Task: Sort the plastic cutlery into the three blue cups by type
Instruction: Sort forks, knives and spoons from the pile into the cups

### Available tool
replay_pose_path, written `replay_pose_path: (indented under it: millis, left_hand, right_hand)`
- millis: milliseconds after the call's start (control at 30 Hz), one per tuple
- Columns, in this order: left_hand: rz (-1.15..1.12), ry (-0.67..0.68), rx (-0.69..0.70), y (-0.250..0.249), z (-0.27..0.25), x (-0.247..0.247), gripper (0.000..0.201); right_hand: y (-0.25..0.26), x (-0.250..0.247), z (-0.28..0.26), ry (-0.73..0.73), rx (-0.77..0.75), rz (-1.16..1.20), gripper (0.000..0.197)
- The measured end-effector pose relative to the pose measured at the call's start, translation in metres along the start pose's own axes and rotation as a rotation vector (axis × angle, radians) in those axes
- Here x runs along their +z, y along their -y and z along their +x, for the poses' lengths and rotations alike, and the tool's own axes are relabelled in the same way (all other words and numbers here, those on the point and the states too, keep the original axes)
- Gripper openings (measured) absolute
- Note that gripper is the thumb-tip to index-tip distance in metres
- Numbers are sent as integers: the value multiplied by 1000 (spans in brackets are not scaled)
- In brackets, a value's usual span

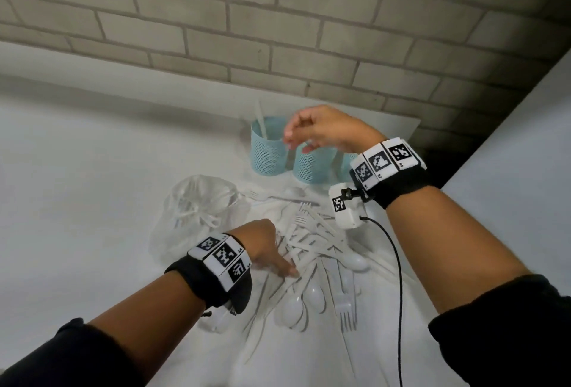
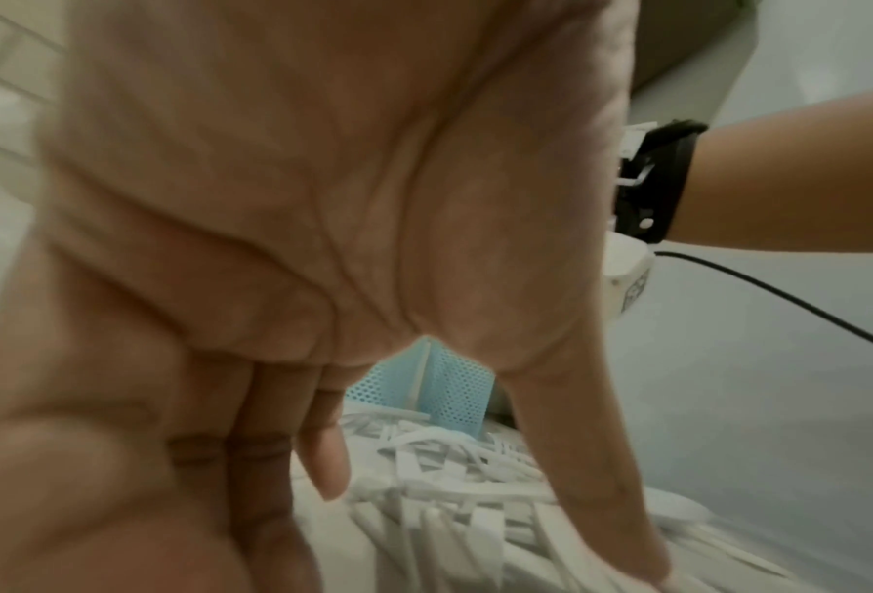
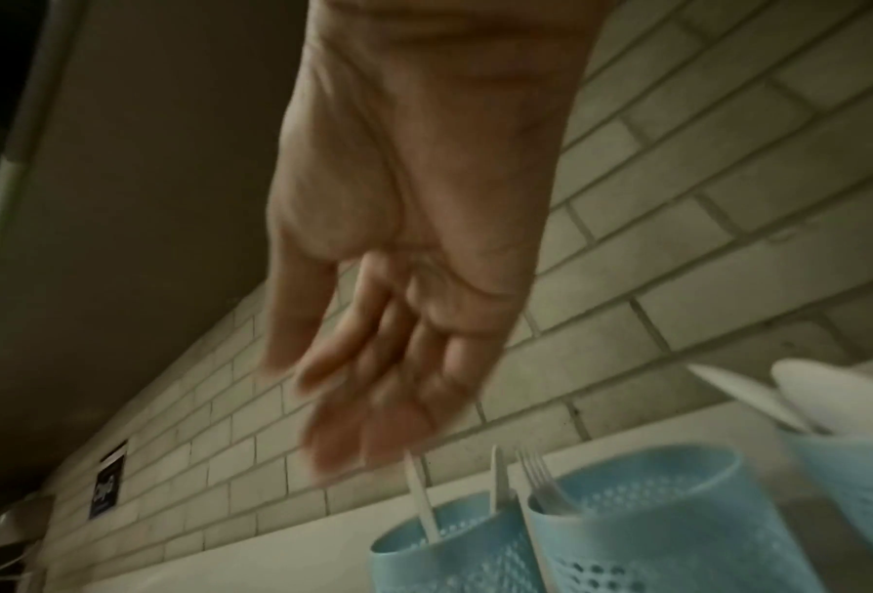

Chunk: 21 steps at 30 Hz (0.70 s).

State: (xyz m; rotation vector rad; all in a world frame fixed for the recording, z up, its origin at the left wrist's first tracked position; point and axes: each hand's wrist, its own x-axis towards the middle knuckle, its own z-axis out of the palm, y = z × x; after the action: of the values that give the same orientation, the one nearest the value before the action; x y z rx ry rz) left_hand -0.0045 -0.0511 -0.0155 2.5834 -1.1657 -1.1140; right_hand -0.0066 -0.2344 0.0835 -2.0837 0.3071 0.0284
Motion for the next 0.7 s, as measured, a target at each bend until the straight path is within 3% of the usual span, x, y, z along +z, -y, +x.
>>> replay_pose_path:
  millis: [100, 200, 267, 433, 567, 700]
  left_hand:
    - [50, 41, 6, 0, -3, 4, 96]
    - [145, 79, 15, 1, -8, 11, 113]
    - [201, 71, 18, 1, -9, 16, 113]
    - [98, 13, 23, 2, 0, 23, 101]
    - [96, -48, 18, -5, 6, 20, 72]
    - [39, -165, 35, -10, 15, 24, 51]
  right_hand:
    - [-15, 4, -25, 352, 390, -468, 34]
    - [-44, 9, -45, 392, 646, -914, 45]
    - [-55, 12, -64, 386, 756, -1077, 41]
    - [-77, 26, -115, 216, 639, -1195, 38]
    - [-102, 37, -122, 91, 562, -1108, 12]
    - [-104, 47, -108, 101, 616, -910, 27]
